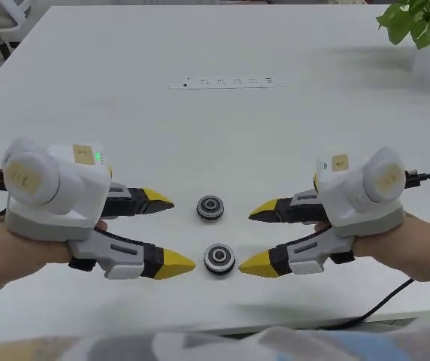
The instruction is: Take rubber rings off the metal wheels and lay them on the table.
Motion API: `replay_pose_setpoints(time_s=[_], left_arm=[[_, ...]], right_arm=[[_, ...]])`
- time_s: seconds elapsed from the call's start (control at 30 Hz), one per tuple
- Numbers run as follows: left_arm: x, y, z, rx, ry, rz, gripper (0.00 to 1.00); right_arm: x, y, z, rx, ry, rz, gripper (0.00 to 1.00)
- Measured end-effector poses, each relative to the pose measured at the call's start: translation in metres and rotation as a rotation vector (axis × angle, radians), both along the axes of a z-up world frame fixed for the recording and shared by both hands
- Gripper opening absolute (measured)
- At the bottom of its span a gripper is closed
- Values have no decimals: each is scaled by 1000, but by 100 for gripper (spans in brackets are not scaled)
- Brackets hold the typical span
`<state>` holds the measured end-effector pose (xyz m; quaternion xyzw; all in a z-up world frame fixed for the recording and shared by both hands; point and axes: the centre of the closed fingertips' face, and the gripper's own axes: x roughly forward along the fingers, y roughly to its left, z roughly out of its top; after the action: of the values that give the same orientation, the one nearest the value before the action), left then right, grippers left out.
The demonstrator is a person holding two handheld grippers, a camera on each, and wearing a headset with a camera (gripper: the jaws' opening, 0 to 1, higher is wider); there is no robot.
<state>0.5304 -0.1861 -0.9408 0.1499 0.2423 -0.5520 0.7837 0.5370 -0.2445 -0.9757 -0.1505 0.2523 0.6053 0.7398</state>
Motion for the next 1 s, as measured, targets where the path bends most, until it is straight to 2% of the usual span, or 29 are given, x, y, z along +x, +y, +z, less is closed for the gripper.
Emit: replay_pose_setpoints(time_s=[0.17,0.5,0.63,0.7,1.0], left_arm=[[3,-5,-3,-5,8,-13,51],[2,-13,-20,32,32,-54,45],[0,-18,-24,39,37,-78,40],[-2,-21,-26,39,53,-90,37],[-2,-31,-33,50,69,-104,35]], right_arm=[[-1,3,-5,-8,15,19,44],[-6,5,-18,-37,34,61,36],[-6,7,-21,-38,45,66,34],[-5,8,-22,-35,52,64,32],[-8,11,-26,-37,76,79,27]])
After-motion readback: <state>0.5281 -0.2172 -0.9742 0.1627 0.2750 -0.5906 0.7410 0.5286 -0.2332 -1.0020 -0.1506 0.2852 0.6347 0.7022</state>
